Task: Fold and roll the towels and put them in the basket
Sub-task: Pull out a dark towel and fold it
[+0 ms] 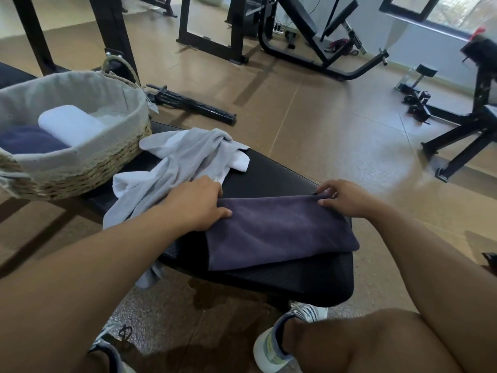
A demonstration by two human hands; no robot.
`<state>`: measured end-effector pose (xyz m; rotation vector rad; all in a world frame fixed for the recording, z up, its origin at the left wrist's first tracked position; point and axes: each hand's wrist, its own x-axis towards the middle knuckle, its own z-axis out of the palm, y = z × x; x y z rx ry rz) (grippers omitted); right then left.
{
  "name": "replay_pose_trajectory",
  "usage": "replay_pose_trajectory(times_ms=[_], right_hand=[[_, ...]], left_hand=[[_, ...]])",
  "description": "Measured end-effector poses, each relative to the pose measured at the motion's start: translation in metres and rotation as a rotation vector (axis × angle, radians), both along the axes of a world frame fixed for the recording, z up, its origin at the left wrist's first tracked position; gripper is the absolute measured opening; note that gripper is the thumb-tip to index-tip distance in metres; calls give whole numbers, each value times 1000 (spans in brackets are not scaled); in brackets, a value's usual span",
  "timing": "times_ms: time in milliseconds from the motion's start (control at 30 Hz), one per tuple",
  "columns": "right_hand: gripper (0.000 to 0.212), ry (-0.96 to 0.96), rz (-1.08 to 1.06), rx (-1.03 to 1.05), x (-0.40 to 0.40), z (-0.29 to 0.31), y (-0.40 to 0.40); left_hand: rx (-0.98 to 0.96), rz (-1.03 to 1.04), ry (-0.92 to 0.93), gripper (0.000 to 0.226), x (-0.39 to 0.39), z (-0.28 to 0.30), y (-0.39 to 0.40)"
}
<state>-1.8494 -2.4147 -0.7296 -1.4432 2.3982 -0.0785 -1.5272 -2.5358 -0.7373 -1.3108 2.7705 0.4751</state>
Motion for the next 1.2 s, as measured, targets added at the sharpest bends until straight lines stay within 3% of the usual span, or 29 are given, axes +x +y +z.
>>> replay_pose_trajectory(times_ms=[133, 233, 333, 533, 700, 867, 1000, 1067, 1200], right_hand=[[16, 6, 6, 138, 1, 8, -7], [7, -15, 58, 248, 7, 18, -5], [9, -66, 71, 236, 7, 21, 7], [14, -404, 33, -32, 5, 32, 54], [32, -564, -34, -194, 12, 52, 74], [35, -606, -32, -78, 16, 63, 81], [15, -489, -9, 72, 16, 66, 75], [5, -363, -19, -61, 18, 64, 68], [7, -113, -101, -644, 23, 73, 62]], left_hand=[[48, -38, -194, 41, -10, 5, 0], [113, -59, -199, 37, -14, 8, 1], [222, -50, -42, 35, -11, 8, 1], [539, 157, 524, 38, 8, 23, 7], [827, 122, 579, 32, 32, 43, 6], [803, 111, 687, 31, 47, 51, 3], [575, 25, 449, 11, 51, 49, -4], [384, 50, 499, 11, 46, 48, -4], [-29, 87, 843, 17, 37, 62, 5]])
